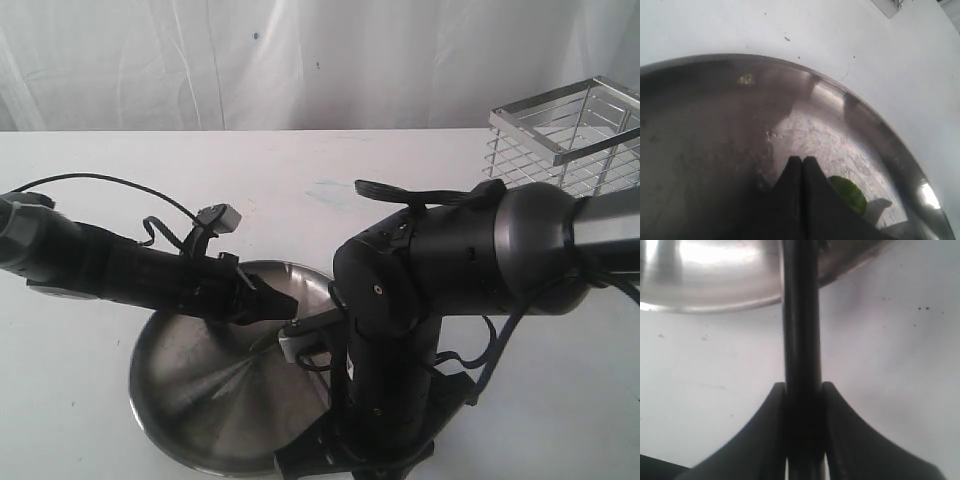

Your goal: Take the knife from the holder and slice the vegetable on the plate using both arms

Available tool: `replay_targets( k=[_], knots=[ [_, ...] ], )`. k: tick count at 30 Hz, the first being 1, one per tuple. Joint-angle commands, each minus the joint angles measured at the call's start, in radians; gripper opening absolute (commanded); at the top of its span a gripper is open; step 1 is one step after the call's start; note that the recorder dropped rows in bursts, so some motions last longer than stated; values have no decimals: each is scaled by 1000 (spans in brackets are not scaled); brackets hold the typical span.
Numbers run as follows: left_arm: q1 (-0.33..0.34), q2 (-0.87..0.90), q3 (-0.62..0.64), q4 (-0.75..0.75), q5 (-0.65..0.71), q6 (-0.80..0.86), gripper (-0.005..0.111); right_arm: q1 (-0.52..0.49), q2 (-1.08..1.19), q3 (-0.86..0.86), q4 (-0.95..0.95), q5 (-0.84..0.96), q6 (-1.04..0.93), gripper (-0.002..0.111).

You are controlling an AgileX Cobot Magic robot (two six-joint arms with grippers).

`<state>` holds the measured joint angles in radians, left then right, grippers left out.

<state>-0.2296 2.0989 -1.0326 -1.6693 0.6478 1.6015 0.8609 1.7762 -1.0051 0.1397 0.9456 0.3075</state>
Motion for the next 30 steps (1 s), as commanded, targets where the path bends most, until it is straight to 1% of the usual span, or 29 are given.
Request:
replay_targets(
  k=[1,4,8,11,18,25,30],
  knots=[
    [-2,-28,20,26,-28,-37,0,-4,-12,2,3,-18,-16,0],
    [-2,-66,20,26,-17,-37,0,-4,-7,2,3,-36,-16,0],
    [-2,-78,20,20,72,-37,0,-4,-5,2,3,-62,-16,0],
    [-4,-78,22,10,96,-37,0,-4,-5,2,3,-84,-16,0],
    [-4,-78,35,-1,85,-31,0,-4,-5,2,3,-166,-8,0],
    [-4,-78,35,33,42,-29,0,-4,-5,2,-1,-163,9,0],
    [-4,-78,35,30,44,-29,0,-4,-5,2,-4,-163,9,0]
  ],
)
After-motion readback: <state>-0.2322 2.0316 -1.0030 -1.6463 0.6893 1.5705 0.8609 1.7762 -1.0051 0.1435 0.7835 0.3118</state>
